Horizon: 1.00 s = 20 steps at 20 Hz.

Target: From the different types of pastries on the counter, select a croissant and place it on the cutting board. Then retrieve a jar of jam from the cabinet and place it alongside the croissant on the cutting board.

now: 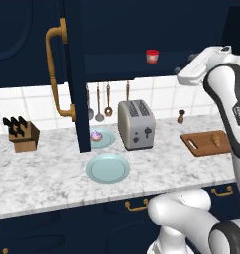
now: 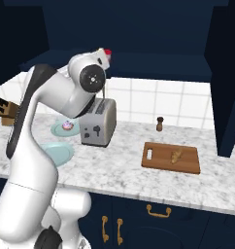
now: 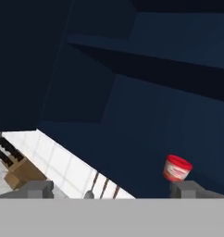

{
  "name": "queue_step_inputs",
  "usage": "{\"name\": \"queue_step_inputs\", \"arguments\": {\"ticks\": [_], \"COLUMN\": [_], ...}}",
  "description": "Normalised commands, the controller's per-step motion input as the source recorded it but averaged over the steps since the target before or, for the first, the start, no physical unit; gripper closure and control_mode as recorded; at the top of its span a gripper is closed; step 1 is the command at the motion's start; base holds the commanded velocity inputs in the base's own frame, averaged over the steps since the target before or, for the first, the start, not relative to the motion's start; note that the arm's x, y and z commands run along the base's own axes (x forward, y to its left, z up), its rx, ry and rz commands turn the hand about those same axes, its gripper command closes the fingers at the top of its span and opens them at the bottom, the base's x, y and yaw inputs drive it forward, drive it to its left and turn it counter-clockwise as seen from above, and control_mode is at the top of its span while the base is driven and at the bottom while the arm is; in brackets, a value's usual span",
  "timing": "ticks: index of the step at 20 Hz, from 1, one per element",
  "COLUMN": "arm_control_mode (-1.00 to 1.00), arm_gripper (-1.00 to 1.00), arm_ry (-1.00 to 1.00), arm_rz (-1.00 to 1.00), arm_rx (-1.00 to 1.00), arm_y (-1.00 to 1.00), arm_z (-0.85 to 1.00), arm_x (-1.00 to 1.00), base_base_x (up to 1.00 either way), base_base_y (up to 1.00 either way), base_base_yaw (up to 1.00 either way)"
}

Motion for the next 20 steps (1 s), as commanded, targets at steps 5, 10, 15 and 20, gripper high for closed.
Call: {"name": "queue_step_inputs", "arguments": {"ticks": [5, 10, 15, 20], "arm_control_mode": [-1.00, -1.00, -1.00, -1.00], "arm_gripper": [-1.00, -1.00, -1.00, -1.00], "arm_ry": [0.03, 0.03, 0.01, 0.00], "arm_rz": [-0.01, 0.00, 0.00, 0.00], "arm_rx": [0.02, 0.11, 0.11, 0.00], "arm_y": [0.02, -0.06, -0.06, -0.06], "arm_z": [0.00, 0.00, -0.04, -0.20], "arm_x": [0.61, 0.46, 0.10, 0.00], "base_base_x": [0.00, 0.00, 0.00, 0.00], "base_base_y": [0.00, 0.00, 0.00, 0.00], "base_base_yaw": [0.00, 0.00, 0.00, 0.00]}}
